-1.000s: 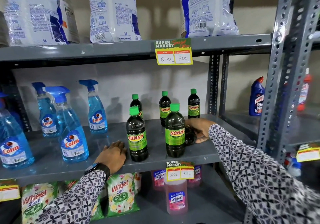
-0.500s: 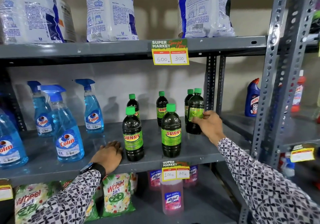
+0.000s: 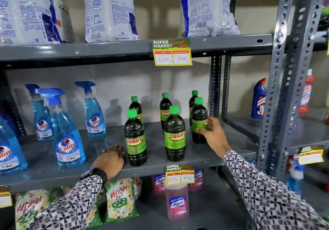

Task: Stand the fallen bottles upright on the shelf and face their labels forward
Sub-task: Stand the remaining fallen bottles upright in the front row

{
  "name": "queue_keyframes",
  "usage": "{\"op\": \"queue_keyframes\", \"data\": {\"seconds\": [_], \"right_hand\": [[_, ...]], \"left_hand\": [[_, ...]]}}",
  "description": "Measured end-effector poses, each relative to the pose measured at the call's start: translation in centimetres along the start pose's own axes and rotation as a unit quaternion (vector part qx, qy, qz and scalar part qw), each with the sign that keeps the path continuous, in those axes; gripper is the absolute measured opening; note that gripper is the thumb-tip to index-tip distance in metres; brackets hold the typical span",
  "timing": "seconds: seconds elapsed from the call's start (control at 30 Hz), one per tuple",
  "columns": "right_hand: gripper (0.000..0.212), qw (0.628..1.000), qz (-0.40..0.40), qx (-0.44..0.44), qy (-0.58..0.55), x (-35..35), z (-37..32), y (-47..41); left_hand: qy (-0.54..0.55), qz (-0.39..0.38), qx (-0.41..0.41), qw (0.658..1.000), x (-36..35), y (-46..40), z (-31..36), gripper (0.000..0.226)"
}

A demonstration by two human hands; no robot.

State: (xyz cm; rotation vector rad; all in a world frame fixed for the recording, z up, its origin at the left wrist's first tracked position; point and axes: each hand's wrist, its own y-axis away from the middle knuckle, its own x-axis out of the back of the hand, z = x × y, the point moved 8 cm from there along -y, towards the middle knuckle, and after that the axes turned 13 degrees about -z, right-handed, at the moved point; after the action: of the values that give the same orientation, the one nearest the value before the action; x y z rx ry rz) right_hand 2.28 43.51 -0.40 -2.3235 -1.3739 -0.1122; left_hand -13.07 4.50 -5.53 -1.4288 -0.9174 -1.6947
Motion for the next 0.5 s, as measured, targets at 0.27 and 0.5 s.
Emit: {"op": "queue_keyframes", "data": {"seconds": [0.27,0.5], "right_hand": [[0.091,0.999,-0.024,0.018,0.026,-0.5,0.2,-0.1],[0.099,0.997,-0.017,0.026,0.069,-0.6,-0.7,0.5]], "left_hand": [[-0.035,-0.007,-0.006,0.999,0.2,0.2,0.7,0.051],[-0.029,-0.008,-0.006,1.000,0.0,-0.1,0.2,0.052]]}}
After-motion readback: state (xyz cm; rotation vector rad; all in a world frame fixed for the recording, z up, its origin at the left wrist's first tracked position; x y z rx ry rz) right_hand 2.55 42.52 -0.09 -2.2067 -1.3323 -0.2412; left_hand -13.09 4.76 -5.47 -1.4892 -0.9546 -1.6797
